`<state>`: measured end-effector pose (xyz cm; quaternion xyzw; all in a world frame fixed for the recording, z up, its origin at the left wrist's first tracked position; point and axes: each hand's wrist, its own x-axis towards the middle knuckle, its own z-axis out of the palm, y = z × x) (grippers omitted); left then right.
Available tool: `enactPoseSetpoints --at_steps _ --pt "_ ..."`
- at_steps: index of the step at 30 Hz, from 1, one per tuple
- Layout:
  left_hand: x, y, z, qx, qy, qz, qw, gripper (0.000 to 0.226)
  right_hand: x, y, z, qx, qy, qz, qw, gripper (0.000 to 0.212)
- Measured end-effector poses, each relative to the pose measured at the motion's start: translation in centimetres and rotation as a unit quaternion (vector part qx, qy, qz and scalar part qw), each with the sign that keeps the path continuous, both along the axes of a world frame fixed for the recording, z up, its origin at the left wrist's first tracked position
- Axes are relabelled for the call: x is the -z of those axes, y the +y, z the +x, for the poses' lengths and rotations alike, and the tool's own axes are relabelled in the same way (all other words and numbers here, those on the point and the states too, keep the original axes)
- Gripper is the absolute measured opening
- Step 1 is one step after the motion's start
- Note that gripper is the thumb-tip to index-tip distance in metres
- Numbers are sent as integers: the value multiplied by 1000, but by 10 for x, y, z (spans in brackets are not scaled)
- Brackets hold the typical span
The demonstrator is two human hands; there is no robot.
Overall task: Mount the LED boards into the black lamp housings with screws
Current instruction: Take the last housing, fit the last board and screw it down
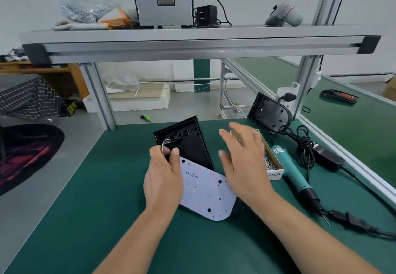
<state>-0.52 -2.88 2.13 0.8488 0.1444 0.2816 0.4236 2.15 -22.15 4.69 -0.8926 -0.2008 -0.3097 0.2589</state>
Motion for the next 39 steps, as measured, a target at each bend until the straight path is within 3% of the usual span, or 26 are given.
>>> enactPoseSetpoints --at_steps 1,3,6,8,10,15,18,23,26,32,36,39 --pt "0 0 1 -3 -3 2 1000 22 -2 0 -2 -14 -74 28 997 40" --pt "-2 -2 1 -7 -2 1 1000 18 -6 4 -9 -81 -129 78 985 31" --pt "-4 -7 -2 10 -9 -17 1000 22 -3 26 -24 -148 -106 23 983 32" --pt "-6 -10 -6 39 -25 -47 998 30 1 37 -26 -135 -60 -64 987 46" --pt "-9 -11 -8 67 -36 -80 994 37 0 42 -25 -119 -9 -79 990 54" --pt "-14 -14 -10 118 -81 -110 984 56 -8 42 -26 -117 84 -20 989 58" --pt "-11 -18 -9 157 -98 -148 972 68 -14 42 -26 -115 122 64 984 53" --pt "-12 -37 -18 231 -108 -307 917 39 -19 47 -27 -132 155 174 963 51" --pt "-13 -38 -18 256 -105 -336 900 39 -20 44 -23 -125 155 246 949 36" --pt "-14 -32 -10 285 -102 -355 884 41 -24 47 -17 -161 226 406 871 29" --pt "-12 -26 -8 321 -70 -377 866 49 -30 45 -9 -205 316 480 792 20" --pt "-11 -22 -8 348 -51 -358 865 60 -31 45 -5 -225 354 501 757 28"
